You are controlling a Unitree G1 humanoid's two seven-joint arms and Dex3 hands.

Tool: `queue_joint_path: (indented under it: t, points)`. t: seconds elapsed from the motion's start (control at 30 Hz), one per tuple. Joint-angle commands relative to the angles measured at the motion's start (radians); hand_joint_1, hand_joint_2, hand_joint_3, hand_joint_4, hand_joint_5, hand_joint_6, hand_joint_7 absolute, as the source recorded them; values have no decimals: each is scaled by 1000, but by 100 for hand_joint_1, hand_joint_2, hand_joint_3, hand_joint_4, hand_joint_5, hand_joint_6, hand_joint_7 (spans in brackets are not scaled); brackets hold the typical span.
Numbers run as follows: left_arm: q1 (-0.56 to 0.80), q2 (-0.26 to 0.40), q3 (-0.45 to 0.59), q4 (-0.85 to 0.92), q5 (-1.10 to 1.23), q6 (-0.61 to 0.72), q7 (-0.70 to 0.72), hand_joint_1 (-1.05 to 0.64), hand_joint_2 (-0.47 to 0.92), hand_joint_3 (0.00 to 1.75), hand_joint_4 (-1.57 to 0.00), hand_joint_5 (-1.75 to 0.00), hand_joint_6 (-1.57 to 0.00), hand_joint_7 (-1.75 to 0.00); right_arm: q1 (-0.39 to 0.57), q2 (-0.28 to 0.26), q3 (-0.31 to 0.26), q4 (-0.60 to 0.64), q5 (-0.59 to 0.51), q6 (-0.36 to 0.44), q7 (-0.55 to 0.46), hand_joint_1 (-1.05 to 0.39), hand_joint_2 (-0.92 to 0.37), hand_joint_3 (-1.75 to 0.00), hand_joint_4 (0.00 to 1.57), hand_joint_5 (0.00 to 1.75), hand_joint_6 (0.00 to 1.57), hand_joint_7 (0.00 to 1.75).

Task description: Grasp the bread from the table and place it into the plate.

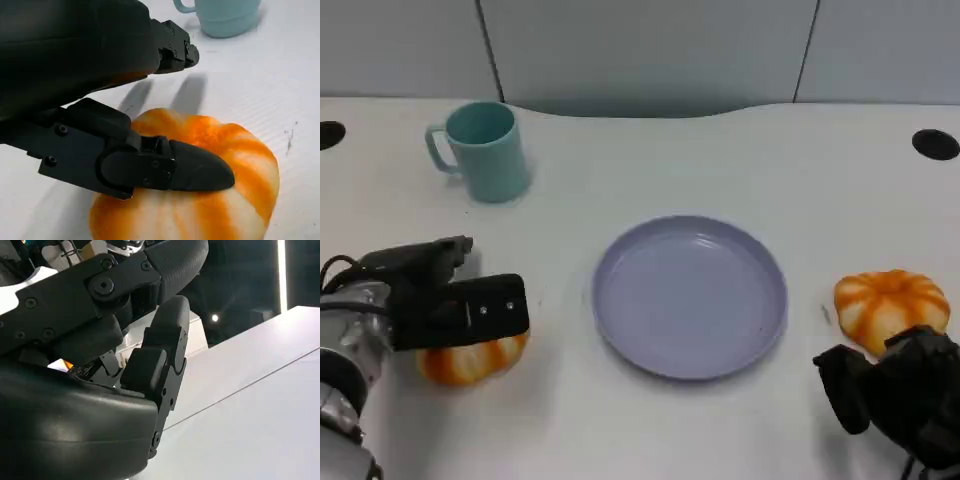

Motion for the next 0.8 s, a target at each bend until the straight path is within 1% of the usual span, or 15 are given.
queue_joint_path:
  t: [0.03,0.1,0.2,0.27,0.33,0.37,0.4,0.43,0.47,0.53,0.6,0.63,0.7,0.77,0.8]
  points:
    - [59,-23,-47,32,45,44,27,-105,92,35,0,0,0,0,33,-3,13,-69,2,6,-28,-37,-83,0,91,175,127,16]
    - [65,-39,-75,38,66,65,42,-105,92,49,-1,-1,0,0,46,0,21,-94,6,16,-36,-38,-83,0,91,175,126,15]
    - [67,-52,-89,40,73,76,33,-105,92,59,-5,-3,-2,-1,54,-1,30,-108,15,45,-36,-35,-83,0,89,175,125,14]
    - [66,-56,-81,39,58,69,11,-105,92,63,-9,-6,-3,-2,56,0,29,-106,11,34,-43,-35,-83,0,88,175,124,13]
    - [65,-58,-69,36,41,57,3,-105,92,64,-14,-9,-7,-4,65,3,33,-123,-1,18,-63,-36,-83,0,86,175,123,11]
    - [65,-59,-64,34,36,51,4,-105,92,57,-19,-14,-11,-6,71,3,38,-137,-7,13,-74,-39,-83,0,87,175,127,13]
    - [63,-61,-62,32,33,48,8,-105,92,55,-21,-15,-12,-7,68,-2,45,-142,-13,10,-71,-40,-83,0,88,175,127,13]
    - [61,-62,-59,30,32,45,10,-102,92,42,-16,-37,-16,-11,66,-6,51,-145,-17,8,-68,-40,-85,0,89,175,129,20]
    - [60,-63,-58,29,32,45,11,-101,92,37,-7,-61,-16,-14,64,-8,54,-146,-18,7,-65,-40,-85,0,90,175,129,23]
    - [56,-65,-43,25,19,40,-1,-98,92,26,-2,-80,-19,-18,70,-5,58,-162,-15,24,-87,-41,-84,0,91,175,129,25]
    - [49,-65,-41,19,12,38,-17,-100,92,21,0,-88,-21,-20,70,-8,63,-168,-12,33,-96,-42,-83,0,92,175,129,27]
    - [47,-63,-46,17,13,34,-31,-100,92,21,0,-90,-22,-21,66,-12,67,-168,-7,46,-90,-42,-83,0,92,175,129,27]
    - [46,-60,-58,14,21,27,-45,-100,92,21,0,-88,-23,-21,58,-18,70,-165,4,71,-83,-40,-84,0,92,175,125,26]
    - [52,-63,-72,15,30,28,-34,-95,92,21,-2,-88,-25,-21,58,-14,69,-168,11,88,-89,-36,-83,0,91,175,124,26]
    - [57,-67,-77,16,34,34,-14,-90,92,18,-5,-88,-28,-22,57,-15,69,-169,14,96,-90,-35,-83,0,90,175,124,26]
